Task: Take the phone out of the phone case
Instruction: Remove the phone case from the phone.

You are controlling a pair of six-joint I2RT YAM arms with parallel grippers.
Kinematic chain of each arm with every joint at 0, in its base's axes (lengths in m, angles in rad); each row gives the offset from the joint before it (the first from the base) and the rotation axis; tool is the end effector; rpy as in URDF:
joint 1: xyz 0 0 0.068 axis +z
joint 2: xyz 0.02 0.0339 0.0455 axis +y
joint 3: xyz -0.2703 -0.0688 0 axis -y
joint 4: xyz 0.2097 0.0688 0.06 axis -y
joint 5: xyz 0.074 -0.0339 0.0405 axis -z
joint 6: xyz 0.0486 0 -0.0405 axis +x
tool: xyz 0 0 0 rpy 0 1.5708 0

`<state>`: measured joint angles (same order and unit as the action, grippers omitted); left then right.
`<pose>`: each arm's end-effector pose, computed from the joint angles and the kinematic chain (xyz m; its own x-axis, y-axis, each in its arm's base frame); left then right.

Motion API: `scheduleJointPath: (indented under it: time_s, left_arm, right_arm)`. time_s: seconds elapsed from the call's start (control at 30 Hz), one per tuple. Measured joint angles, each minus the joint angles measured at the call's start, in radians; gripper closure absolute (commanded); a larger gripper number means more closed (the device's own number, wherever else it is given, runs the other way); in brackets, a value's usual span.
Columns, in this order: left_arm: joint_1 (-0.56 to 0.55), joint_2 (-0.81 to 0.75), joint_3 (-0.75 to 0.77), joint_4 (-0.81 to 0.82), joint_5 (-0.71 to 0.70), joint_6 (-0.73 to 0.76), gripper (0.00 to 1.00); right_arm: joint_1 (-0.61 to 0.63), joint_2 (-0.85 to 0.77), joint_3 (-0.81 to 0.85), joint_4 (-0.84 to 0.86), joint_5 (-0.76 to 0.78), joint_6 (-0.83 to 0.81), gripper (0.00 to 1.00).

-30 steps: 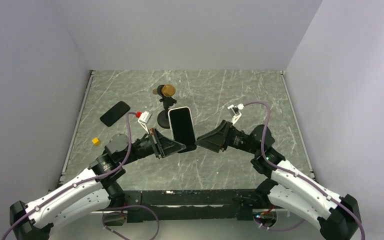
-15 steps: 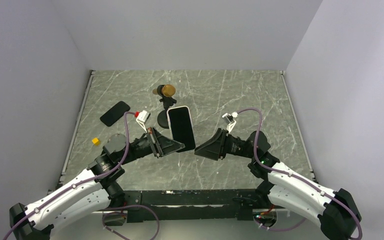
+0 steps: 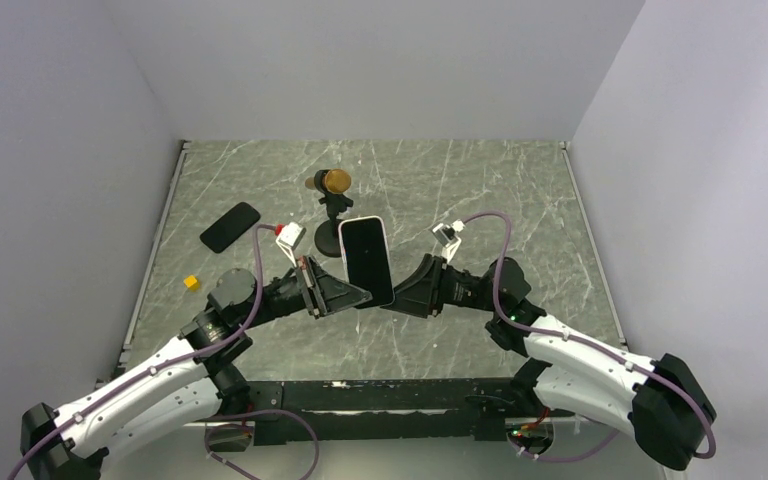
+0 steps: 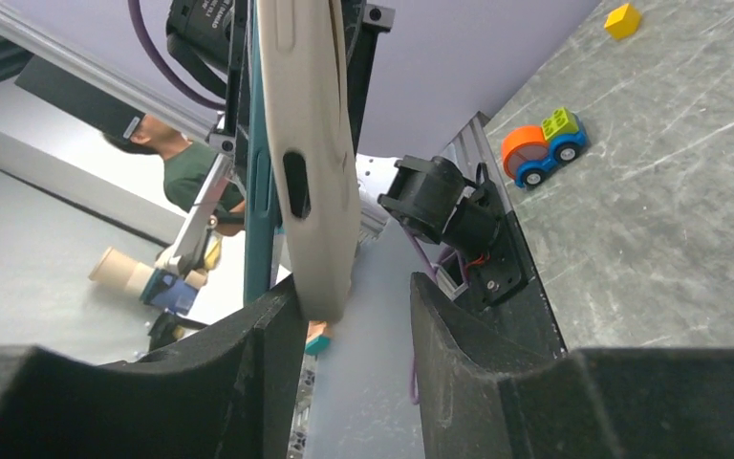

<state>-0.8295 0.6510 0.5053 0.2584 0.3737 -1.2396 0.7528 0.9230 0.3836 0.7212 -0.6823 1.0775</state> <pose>0.0812 -0.1150 0.3196 -0.8563 -0.3684 -0.3619 0.3748 0.0390 -0.9263 0.1086 0.1437 0.2930 -0.8035 0.1839 -0.5661 -0.5818 -0.0414 0.8123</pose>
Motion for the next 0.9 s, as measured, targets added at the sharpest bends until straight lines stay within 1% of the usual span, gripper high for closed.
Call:
scheduleJointPath:
  time_s: [0.07,0.1,0.17,0.2,0.43,0.57,0.63,0.8,0.9]
  left_arm:
    - [-0.002,0.005,-0.003,0.01,0.018,-0.004,1.0]
    - [-0.002,0.008,-0.005,0.021,0.027,-0.005,1.0]
    - [-0.002,0.016,-0.011,0.044,0.04,-0.01,1.0]
    - [-0.001,0.021,-0.013,0.047,0.042,-0.011,1.0]
    - [0.006,0.052,-0.019,0.093,0.05,-0.009,1.0]
    - [-0.002,0.091,-0.019,0.137,0.037,-0.01,1.0]
    - [-0.016,0.106,-0.027,0.148,0.039,-0.01,1.0]
    - [-0.067,0.109,-0.071,0.097,0.106,-0.008,1.0]
    - [-0.069,0.109,-0.073,0.064,0.124,0.011,1.0]
  right_arm:
    - [0.005,0.019,0.005,0.028,0.002,0.01,0.57]
    - [0.006,0.026,0.006,0.043,0.002,0.016,0.66]
    - [0.008,0.035,0.008,0.068,0.003,0.025,0.91]
    - [0.009,0.038,0.011,0.076,0.003,0.027,1.0]
    - [0.011,0.051,0.026,0.075,0.051,0.044,1.0]
    - [-0.018,0.049,0.062,-0.025,0.093,0.05,1.0]
    - [-0.063,0.043,0.081,-0.061,0.108,0.055,1.0]
    - [-0.273,0.015,0.12,-0.119,0.184,0.078,1.0]
    - [-0.314,-0.011,0.122,-0.192,0.202,0.064,1.0]
